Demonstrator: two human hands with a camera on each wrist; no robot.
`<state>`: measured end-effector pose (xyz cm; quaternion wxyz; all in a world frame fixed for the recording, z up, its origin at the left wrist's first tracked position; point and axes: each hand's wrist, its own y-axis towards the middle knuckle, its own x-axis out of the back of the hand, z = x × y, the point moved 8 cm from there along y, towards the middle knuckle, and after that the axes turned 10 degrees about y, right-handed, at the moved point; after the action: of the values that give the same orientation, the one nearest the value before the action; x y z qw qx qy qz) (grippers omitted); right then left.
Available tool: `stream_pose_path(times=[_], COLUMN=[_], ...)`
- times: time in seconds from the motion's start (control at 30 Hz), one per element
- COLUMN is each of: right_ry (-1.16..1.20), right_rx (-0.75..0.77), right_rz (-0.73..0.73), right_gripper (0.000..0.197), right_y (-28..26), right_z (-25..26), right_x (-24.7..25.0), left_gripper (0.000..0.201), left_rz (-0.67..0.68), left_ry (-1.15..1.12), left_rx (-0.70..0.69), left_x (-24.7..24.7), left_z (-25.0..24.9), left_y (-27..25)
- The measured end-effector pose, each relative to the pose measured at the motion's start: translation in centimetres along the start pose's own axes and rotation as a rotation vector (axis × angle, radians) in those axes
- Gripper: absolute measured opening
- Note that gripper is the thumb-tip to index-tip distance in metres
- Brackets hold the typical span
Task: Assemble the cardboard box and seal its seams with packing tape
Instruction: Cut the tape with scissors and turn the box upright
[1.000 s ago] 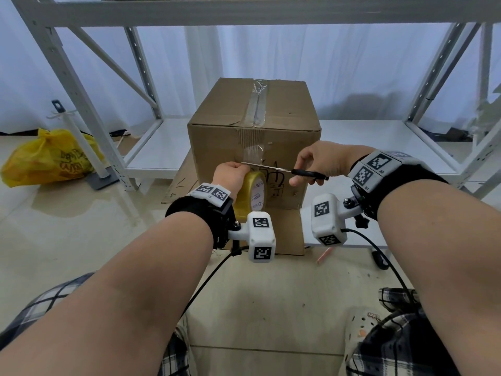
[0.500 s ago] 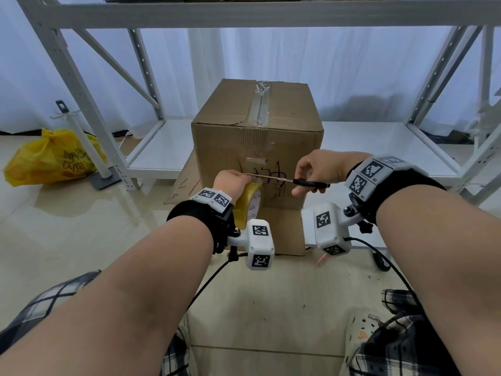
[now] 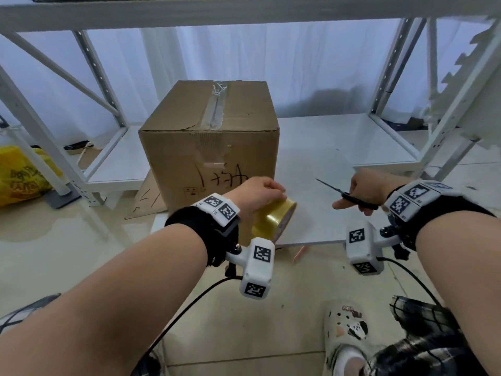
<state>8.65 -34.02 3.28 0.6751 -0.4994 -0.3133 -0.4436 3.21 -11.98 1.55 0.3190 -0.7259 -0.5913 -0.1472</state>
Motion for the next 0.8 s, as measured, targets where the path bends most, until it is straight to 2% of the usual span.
stream_pose_path(times=[0.1, 0.2, 0.37, 0.43, 0.53, 0.6, 0.7, 0.8], right_ry=[-0.026, -0.131, -0.001, -0.034, -0.034, -0.06, -0.068, -0.076], right_rx=[-0.06, -0.142, -0.18, -0.211, -0.125, -0.114, -0.136, -0.126], right_rz=[-0.105, -0.151, 0.018, 0.055, -0.024, -0.073, -0.105, -0.129], right_gripper=[0.054, 0.054, 0.03, 0.036, 0.053, 0.054, 0.052, 0.044], right_y=[0.8, 2.1, 6.1, 7.2, 8.0, 8.4, 9.0, 9.4], right_z=[-2.3, -4.4, -6.8, -7.3, -6.5, -6.5, -6.7, -6.6], right_x=[0.6, 0.4, -3.5, -4.6, -4.4, -4.1, -3.9, -3.8], left_gripper=[0.027, 0.027, 0.027, 0.027, 0.026, 0.028, 0.042, 0.056], left_rz=[-0.023, -0.083, -0.07, -0.045, -0.056, -0.07, -0.046, 0.0], left_ry=[0.071, 0.257, 0.62, 0.731, 0.89, 0.979, 1.021, 0.945], left_rx=[-0.148, -0.296, -0.438, -0.472, -0.537, -0.585, -0.577, -0.5], left_x=[-2.0, -3.7, -6.7, -8.1, -9.4, -10.0, -10.5, -10.5], left_z=[-3.6, -6.8, -9.4, -9.5, -9.6, -9.5, -8.5, -7.4], left_y=[1.9, 4.9, 9.9, 12.1, 14.7, 16.1, 17.6, 17.9])
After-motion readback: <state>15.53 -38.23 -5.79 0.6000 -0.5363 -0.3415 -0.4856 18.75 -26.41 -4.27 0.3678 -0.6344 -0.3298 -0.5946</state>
